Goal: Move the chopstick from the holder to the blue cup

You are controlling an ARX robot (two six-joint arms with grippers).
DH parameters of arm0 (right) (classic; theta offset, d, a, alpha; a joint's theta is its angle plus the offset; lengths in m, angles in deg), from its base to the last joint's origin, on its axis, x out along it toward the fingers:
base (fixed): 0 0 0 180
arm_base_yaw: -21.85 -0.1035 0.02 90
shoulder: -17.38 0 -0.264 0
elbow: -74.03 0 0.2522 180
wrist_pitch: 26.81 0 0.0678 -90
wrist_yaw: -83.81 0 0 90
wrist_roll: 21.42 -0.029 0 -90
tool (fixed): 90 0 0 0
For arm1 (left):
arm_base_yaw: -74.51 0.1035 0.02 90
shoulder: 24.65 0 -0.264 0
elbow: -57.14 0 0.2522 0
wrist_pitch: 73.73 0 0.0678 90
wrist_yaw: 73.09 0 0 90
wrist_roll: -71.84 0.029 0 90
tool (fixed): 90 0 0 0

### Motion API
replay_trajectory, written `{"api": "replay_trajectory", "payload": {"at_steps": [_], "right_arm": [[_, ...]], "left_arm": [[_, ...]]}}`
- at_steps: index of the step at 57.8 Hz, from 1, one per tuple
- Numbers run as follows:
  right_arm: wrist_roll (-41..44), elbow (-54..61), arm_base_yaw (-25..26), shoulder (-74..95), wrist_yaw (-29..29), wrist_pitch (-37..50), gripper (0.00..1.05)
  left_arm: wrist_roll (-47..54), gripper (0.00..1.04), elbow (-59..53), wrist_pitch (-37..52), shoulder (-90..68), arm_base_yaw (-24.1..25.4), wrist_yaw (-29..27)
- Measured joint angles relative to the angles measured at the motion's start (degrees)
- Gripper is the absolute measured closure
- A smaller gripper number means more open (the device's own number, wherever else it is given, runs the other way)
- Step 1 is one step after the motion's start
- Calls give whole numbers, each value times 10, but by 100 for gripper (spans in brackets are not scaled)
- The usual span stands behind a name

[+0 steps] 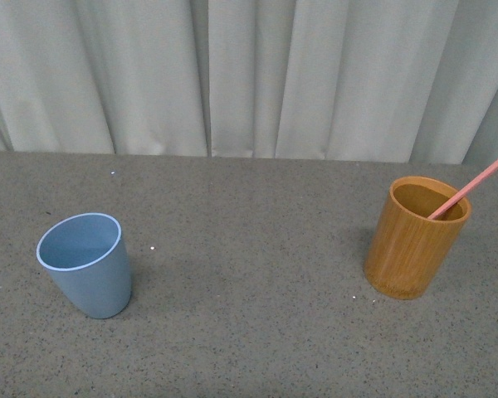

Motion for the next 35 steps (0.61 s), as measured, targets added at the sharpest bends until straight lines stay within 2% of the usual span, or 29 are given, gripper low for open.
{"api": "replay_trajectory", "payload": {"at_steps": [35], "right_arm": [[0, 0, 0, 0, 0, 0, 10]], "left_arm": [[0, 7, 0, 0, 0, 0, 0]]}}
